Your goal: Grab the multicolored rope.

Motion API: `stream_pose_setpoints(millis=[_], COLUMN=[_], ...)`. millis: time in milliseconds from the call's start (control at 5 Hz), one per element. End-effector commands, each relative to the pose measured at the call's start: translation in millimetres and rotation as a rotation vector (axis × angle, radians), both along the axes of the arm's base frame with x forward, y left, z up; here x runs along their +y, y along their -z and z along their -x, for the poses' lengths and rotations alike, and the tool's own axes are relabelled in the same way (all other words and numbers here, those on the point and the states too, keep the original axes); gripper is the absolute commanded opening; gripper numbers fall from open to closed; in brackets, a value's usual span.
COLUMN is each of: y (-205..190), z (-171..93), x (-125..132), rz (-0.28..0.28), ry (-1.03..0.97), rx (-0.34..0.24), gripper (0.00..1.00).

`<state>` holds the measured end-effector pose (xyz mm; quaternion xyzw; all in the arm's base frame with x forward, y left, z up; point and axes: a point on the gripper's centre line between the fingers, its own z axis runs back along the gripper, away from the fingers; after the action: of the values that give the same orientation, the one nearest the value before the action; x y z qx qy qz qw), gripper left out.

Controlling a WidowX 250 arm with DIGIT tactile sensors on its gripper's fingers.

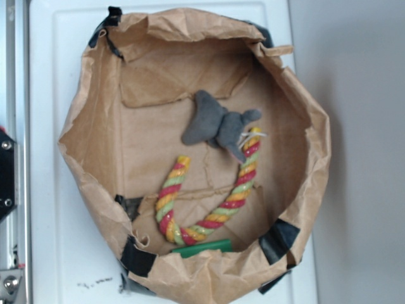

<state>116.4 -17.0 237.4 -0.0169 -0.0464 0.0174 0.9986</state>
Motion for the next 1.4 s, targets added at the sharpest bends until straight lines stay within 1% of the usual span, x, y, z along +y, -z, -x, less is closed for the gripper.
stream_pose_setpoints(millis=[0,200,400,600,800,1000,1200], y=[0.0,10.5,17.1,29.1,43.5,53.2,53.2], z=[0.0,-15.2,-28.1,-61.7,-98.4,-138.6,-138.6], x=[0.0,0.6,3.6,9.2,13.4,15.7,15.7], rz=[0.0,-0.017,0.001,0.005,0.127,0.215,0.215], ry=[0.0,-0.121,-0.29,-0.493,-0.486,-0.455,-0.455], rx=[0.0,0.021,0.066,0.098,0.077,-0.036,-0.036], gripper=[1.0,1.0,1.0,1.0,1.0,1.0,1.0])
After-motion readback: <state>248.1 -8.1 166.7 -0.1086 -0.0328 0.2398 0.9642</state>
